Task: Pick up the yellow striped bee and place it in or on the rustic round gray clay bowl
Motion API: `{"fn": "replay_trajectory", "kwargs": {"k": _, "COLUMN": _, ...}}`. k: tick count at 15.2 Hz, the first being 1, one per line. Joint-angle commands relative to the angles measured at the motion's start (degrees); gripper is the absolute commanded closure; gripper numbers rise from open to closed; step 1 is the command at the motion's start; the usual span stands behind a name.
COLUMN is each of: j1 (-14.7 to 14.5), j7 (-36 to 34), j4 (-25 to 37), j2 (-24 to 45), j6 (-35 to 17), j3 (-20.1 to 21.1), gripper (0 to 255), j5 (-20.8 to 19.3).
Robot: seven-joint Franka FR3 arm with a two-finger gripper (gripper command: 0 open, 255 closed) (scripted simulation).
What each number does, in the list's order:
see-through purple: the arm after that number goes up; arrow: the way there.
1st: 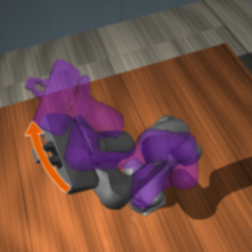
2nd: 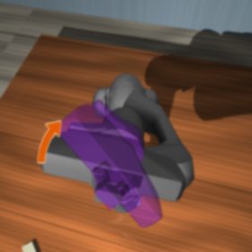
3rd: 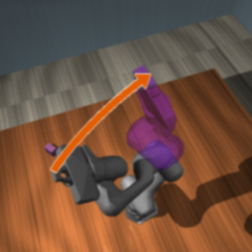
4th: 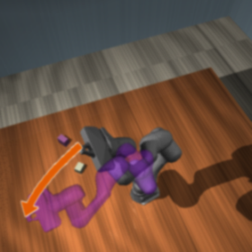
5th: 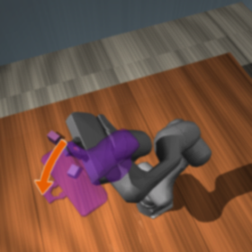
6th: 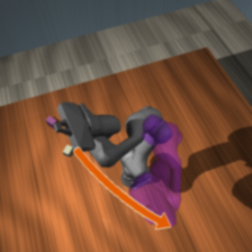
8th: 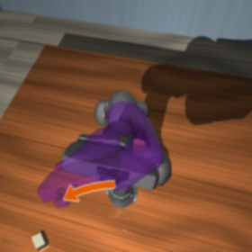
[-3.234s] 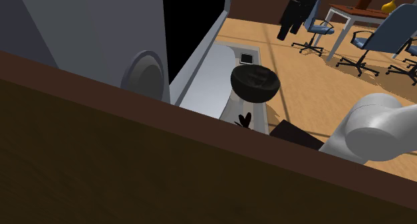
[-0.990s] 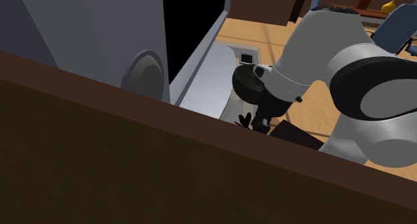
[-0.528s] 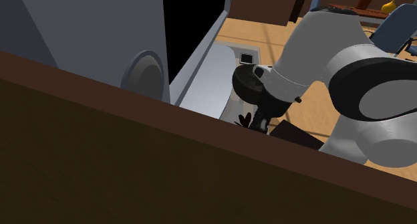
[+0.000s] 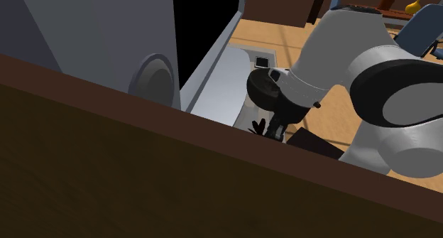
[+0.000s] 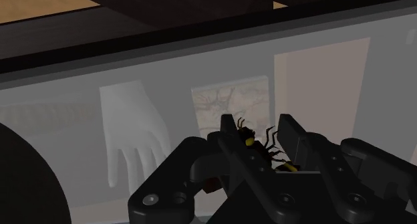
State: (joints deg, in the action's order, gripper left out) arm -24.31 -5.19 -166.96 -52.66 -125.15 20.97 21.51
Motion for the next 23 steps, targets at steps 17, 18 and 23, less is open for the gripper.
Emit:
{"fn": "replay_trajectory", "kwargs": {"k": 17, "j1": 1.9, "j7": -0.87, "j4": 10.34, "j2": -3.18, "j6": 13.64, "j3": -3.42, "gripper": 255, "j5": -3.98}}
{"fn": "replay_trajectory", "kwargs": {"k": 18, "j1": 2.01, "j7": -0.92, "j4": 11.08, "j2": -3.2, "j6": 14.4, "j3": -3.61, "gripper": 255, "j5": -4.19}}
{"fn": "replay_trajectory", "kwargs": {"k": 23, "j1": 2.53, "j7": -1.16, "j4": 14.94, "j2": -3.04, "j6": 18.08, "j3": -4.51, "gripper": 255, "j5": -5.17}}
